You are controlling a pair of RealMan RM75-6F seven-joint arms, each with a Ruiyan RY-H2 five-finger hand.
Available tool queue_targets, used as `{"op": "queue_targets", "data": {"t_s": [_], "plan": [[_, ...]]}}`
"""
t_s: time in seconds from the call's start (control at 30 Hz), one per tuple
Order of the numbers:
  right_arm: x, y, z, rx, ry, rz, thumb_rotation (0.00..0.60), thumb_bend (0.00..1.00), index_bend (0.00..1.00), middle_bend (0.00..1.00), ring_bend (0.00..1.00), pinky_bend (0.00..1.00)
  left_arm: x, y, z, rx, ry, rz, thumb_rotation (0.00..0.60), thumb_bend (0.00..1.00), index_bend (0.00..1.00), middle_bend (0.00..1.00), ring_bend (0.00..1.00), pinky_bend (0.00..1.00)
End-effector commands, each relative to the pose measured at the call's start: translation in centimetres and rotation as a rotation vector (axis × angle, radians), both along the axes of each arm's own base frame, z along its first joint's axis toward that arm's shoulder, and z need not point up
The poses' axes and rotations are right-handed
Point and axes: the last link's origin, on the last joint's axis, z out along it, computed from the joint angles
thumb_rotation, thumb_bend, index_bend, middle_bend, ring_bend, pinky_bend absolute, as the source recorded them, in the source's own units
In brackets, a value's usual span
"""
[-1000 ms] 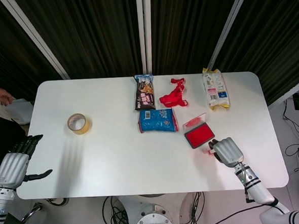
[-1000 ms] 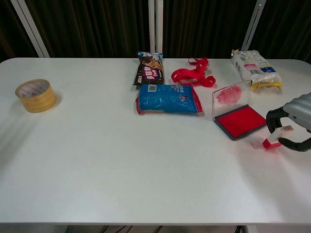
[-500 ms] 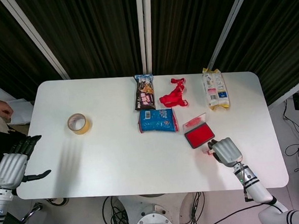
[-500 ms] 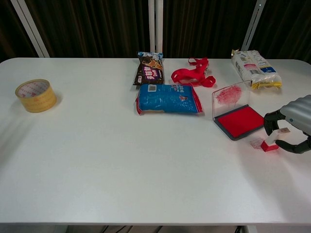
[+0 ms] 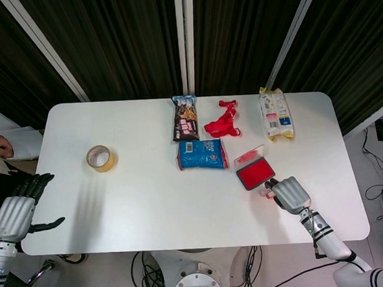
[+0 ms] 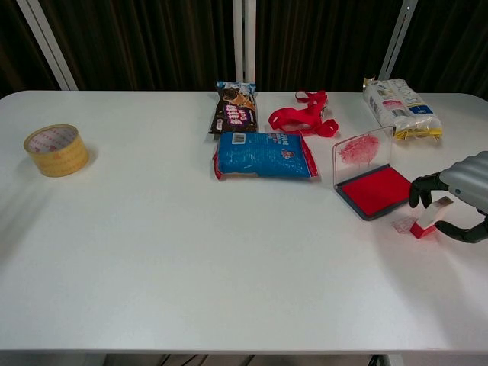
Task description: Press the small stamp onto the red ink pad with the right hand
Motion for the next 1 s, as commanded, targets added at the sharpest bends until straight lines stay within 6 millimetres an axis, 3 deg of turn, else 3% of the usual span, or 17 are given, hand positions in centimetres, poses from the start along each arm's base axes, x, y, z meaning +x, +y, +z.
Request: {"op": "queue_targets", "data": {"t_s": [0.03, 0.23, 0.33, 0.5, 0.53, 0.6, 0.63, 0.67, 0.7, 0.77, 1.0], "plan": [[0.0, 0.1, 0.2, 0.001, 0.001, 0.002, 0.600, 0.32, 0.30, 0.35, 0.90, 1.00, 0.0, 0.0, 0.0, -0.001, 0.000, 0.000, 0.455, 0.09, 0.11, 0.12, 0.08, 0.17], [0.3, 0.8, 1.9, -0.028, -0.012, 0.014, 0.600, 0.32, 0.11, 0.27, 0.90, 1.00, 0.1, 0.0, 0.0, 0.001, -0.001, -0.002, 0.455, 0.09, 0.11, 0.12, 0.08, 0.17], [0.1, 1.7, 4.4, -0.073, -0.015, 0.011, 0.600, 0.30, 0.06, 0.25, 0.90, 1.00, 0.0, -0.1, 0.2, 0.005, 0.000, 0.001, 0.455, 0.09, 0.11, 0.12, 0.08, 0.17], [-0.7, 4.0, 10.7, -0.196, -0.085, -0.042, 0.600, 0.20, 0.01, 0.20, 0.87, 0.98, 0.2, -0.3, 0.3, 0.007, -0.002, -0.002, 0.458, 0.09, 0.11, 0.12, 0.08, 0.17], [-1.1, 4.6, 12.2, -0.222, -0.102, -0.078, 0.600, 0.17, 0.00, 0.17, 0.82, 0.94, 0.3, -0.3, 0.3, 0.007, -0.003, -0.004, 0.458, 0.09, 0.11, 0.12, 0.08, 0.17], [-1.5, 5.3, 13.9, -0.263, -0.152, -0.125, 0.600, 0.10, 0.00, 0.08, 0.56, 0.77, 0.5, -0.4, 0.4, 0.011, -0.006, -0.010, 0.457, 0.09, 0.11, 0.12, 0.08, 0.17], [-1.9, 5.6, 15.0, -0.303, -0.167, -0.139, 0.600, 0.07, 0.00, 0.03, 0.29, 0.55, 0.6, -0.4, 0.4, 0.015, -0.008, -0.014, 0.456, 0.09, 0.11, 0.12, 0.08, 0.17], [-2.4, 5.7, 15.7, -0.347, -0.162, -0.149, 0.600, 0.06, 0.00, 0.01, 0.11, 0.31, 0.7, -0.4, 0.4, 0.017, -0.008, -0.017, 0.456, 0.09, 0.11, 0.12, 0.08, 0.17], [-2.9, 5.7, 16.3, -0.390, -0.153, -0.165, 0.600, 0.05, 0.00, 0.00, 0.01, 0.13, 0.8, -0.4, 0.4, 0.019, -0.006, -0.018, 0.457, 0.09, 0.11, 0.12, 0.08, 0.17], [-3.6, 5.7, 17.0, -0.457, -0.166, -0.201, 0.600, 0.05, 0.00, 0.00, 0.00, 0.00, 0.8, -0.4, 0.5, 0.022, 0.000, -0.019, 0.454, 0.09, 0.11, 0.12, 0.08, 0.17], [-5.0, 5.3, 16.2, -0.439, -0.177, -0.291, 0.600, 0.05, 0.00, 0.00, 0.00, 0.00, 1.0, -0.2, 0.8, 0.036, 0.019, -0.017, 0.454, 0.09, 0.10, 0.12, 0.08, 0.17]]}}
